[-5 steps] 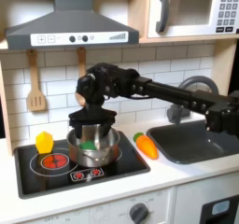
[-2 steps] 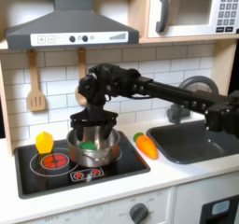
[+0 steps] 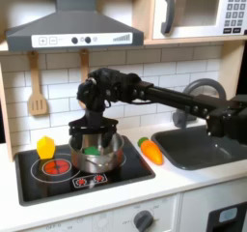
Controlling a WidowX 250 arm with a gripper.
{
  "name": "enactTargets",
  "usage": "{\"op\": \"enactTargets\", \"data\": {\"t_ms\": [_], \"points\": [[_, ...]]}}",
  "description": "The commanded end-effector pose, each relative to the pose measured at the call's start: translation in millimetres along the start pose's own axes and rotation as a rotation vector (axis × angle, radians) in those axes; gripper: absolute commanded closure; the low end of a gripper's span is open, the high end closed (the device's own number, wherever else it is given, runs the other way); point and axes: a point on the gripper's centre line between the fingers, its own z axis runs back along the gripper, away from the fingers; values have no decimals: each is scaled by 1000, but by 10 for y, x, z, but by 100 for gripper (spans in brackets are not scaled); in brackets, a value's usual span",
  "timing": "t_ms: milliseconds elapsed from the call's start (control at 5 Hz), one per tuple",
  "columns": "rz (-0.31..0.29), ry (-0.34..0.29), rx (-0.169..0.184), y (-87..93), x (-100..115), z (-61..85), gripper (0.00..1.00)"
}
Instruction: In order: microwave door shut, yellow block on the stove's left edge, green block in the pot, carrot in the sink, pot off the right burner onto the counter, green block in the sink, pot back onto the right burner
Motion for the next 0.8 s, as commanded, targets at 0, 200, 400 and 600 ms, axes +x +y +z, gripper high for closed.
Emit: {"op": "enactTargets", "data": {"t_ms": [0, 200, 400, 600], "points": [[24, 7, 23, 146, -53, 14, 0], [27, 5, 33, 184, -72, 42, 0], [48, 13, 54, 305, -126, 47, 0], [44, 24, 42, 296, -131, -8, 0]]}}
